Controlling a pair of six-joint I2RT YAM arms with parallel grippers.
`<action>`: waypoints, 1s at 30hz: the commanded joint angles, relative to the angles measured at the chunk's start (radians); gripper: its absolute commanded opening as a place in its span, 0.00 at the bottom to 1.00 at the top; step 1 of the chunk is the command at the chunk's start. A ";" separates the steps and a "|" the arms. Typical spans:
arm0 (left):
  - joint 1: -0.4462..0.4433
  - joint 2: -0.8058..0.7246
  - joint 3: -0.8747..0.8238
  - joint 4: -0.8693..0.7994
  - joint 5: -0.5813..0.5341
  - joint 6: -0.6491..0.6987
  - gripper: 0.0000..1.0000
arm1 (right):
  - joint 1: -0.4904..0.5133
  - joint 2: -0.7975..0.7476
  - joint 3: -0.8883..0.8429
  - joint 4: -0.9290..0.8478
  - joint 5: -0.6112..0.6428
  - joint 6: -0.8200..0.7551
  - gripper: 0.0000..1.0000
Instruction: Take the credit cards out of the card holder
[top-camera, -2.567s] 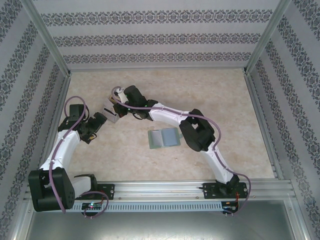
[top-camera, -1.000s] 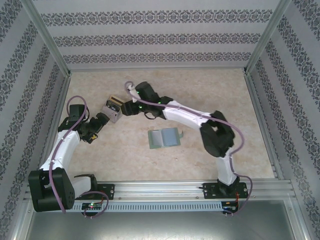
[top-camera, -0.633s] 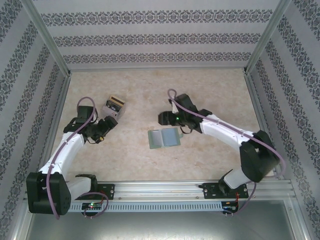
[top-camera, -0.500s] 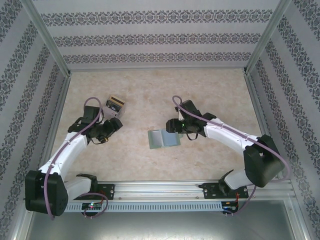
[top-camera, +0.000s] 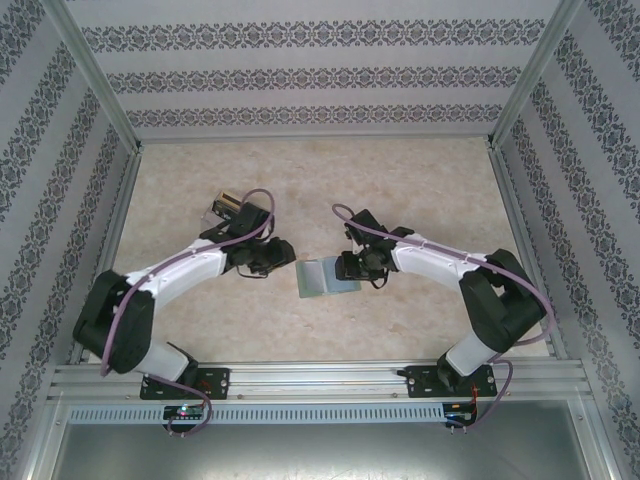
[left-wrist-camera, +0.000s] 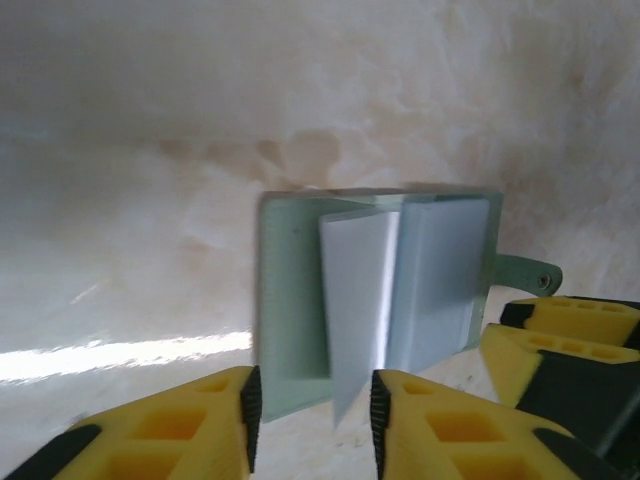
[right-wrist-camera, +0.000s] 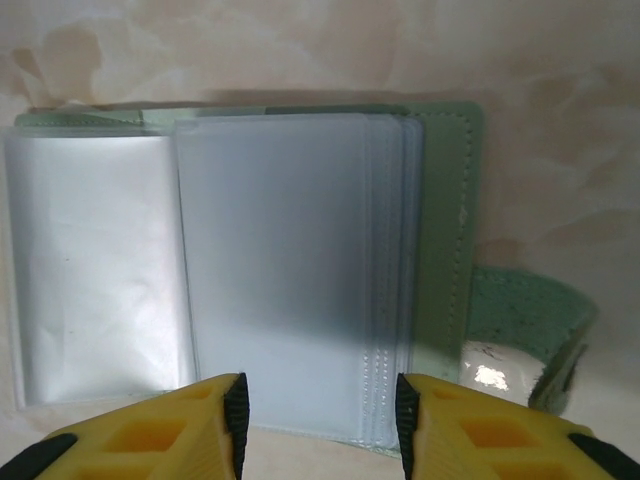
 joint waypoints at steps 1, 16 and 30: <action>-0.052 0.080 0.060 0.082 0.028 -0.024 0.31 | 0.008 0.029 0.039 -0.022 0.030 -0.013 0.47; -0.098 0.318 0.154 0.012 0.003 -0.003 0.14 | 0.008 0.127 0.067 -0.041 0.034 -0.035 0.43; -0.104 0.403 0.152 -0.013 -0.017 0.019 0.04 | 0.003 0.121 0.067 0.030 -0.105 -0.035 0.24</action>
